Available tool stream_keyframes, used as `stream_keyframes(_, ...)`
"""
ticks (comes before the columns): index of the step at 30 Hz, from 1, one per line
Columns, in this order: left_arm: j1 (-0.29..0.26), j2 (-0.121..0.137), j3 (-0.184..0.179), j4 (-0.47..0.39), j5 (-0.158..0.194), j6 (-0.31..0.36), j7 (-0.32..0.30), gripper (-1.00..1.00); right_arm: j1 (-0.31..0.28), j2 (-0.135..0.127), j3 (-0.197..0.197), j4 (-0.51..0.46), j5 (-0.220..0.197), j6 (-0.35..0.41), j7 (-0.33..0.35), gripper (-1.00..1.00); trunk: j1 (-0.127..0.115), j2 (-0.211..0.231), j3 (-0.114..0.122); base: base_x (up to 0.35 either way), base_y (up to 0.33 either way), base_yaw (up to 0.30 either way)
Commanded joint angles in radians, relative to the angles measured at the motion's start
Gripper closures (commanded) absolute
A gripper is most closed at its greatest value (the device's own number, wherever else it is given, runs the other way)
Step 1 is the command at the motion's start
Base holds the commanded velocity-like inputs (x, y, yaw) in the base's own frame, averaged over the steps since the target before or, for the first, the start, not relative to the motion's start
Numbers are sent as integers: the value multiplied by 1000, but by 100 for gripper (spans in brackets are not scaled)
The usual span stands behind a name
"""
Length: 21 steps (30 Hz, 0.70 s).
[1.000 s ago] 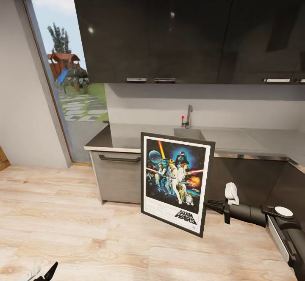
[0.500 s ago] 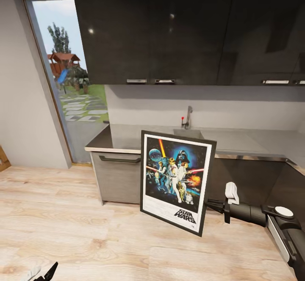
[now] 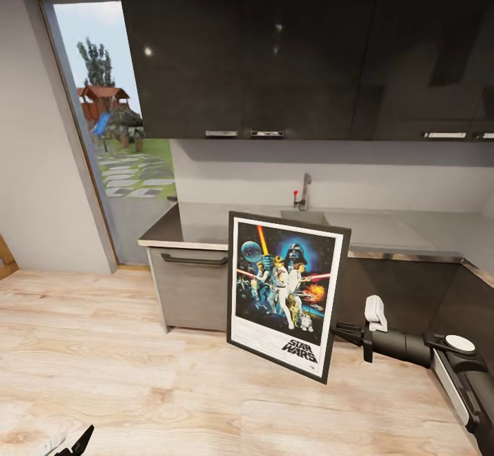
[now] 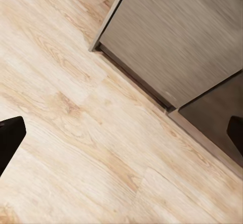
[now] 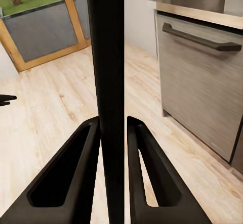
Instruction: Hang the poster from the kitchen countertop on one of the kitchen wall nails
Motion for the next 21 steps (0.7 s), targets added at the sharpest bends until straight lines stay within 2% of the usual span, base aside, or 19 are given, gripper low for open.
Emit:
stream_keyframes(1, -1, 0, -6, 2, 8, -4, -4, -100, -1, 0, 0, 0, -6, 13, 5, 100, -3, 5, 1, 0, 0, 0)
stream_keyframes(10, -1, 0, -6, 2, 8, -4, -4, -100, -1, 0, 0, 0, -6, 13, 5, 100, -38, 68, 29, 0, 0, 0)
stream_keyframes(21, -1, 0, -6, 2, 8, -4, -4, -100, -1, 0, 0, 0, -6, 13, 5, 100, -38, 68, 29, 0, 0, 0)
